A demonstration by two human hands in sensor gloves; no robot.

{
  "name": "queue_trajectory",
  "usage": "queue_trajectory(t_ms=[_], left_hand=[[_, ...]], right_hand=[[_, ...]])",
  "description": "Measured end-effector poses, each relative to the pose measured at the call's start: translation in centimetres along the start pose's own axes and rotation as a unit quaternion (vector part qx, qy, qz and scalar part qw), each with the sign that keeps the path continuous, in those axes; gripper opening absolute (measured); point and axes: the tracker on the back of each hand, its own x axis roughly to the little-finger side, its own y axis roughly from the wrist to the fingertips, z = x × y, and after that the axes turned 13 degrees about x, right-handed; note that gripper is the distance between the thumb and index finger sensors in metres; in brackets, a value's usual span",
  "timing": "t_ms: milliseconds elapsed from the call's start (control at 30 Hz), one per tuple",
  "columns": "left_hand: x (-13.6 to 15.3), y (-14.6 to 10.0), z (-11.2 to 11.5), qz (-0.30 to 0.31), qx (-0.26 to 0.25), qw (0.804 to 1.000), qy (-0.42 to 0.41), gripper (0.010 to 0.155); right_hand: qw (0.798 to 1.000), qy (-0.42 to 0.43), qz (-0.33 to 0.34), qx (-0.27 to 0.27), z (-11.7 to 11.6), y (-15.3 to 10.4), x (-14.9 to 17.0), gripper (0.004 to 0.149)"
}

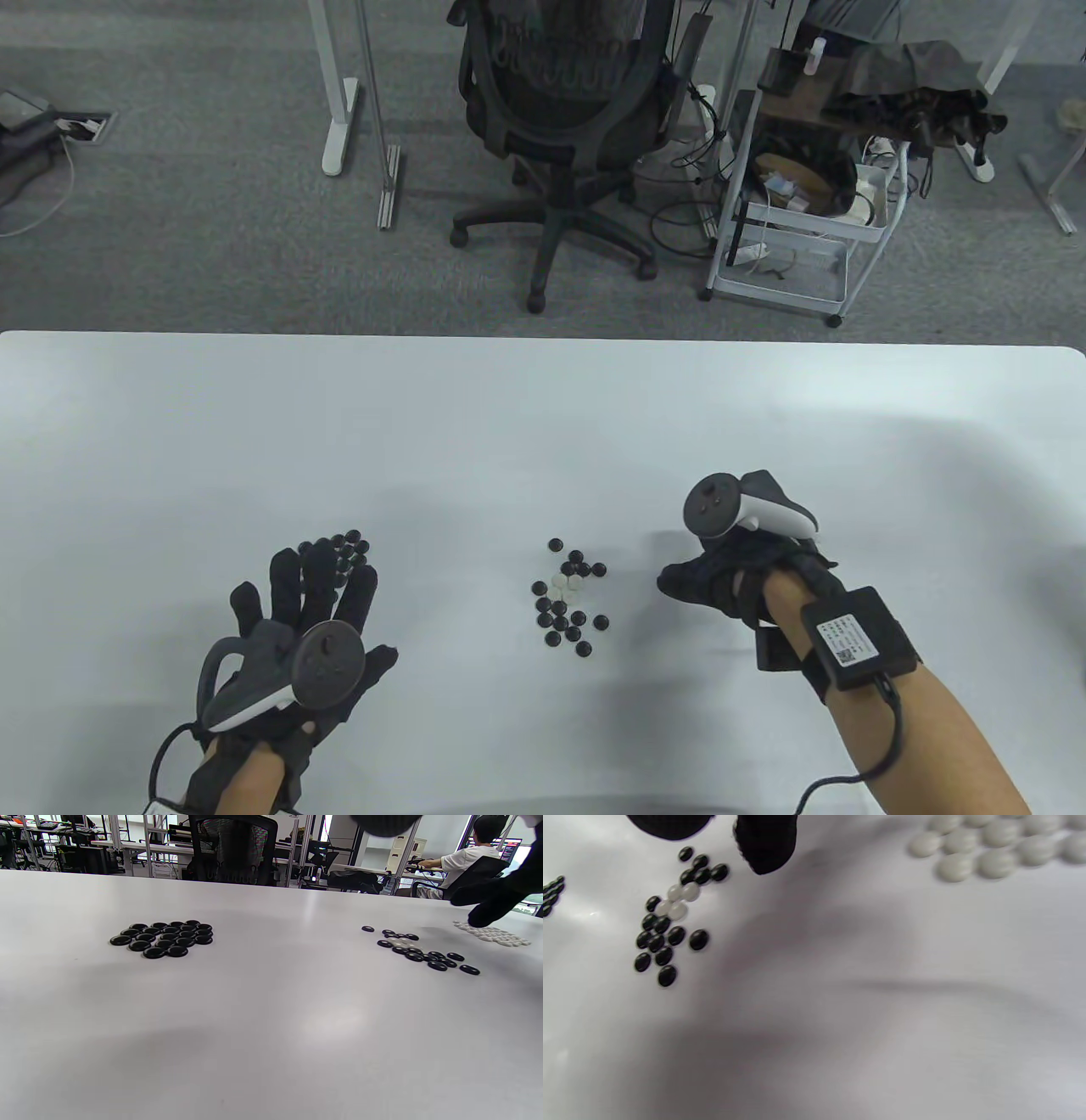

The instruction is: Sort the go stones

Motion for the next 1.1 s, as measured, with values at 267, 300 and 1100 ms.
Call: queue_trajectory(t_ms=[267,300,1100], left_hand=[[0.1,-0.1,0.0,0.001,-0.002,1.000,-0.003,0.077],[0.1,-0.1,0.0,0.001,-0.003,1.000,-0.003,0.077],[0.3,-0.1,0.1,0.000,-0.007,1.000,-0.005,0.077]], right_hand=[[0.998,-0.008,0.063,-0.014,-2.3,3.5,-5.8,0.063],[0.998,-0.007,0.063,-0.013,-2.4,3.8,-6.1,0.063],[0.996,-0.058,0.060,-0.039,-2.8,3.9,-6.0,0.066]])
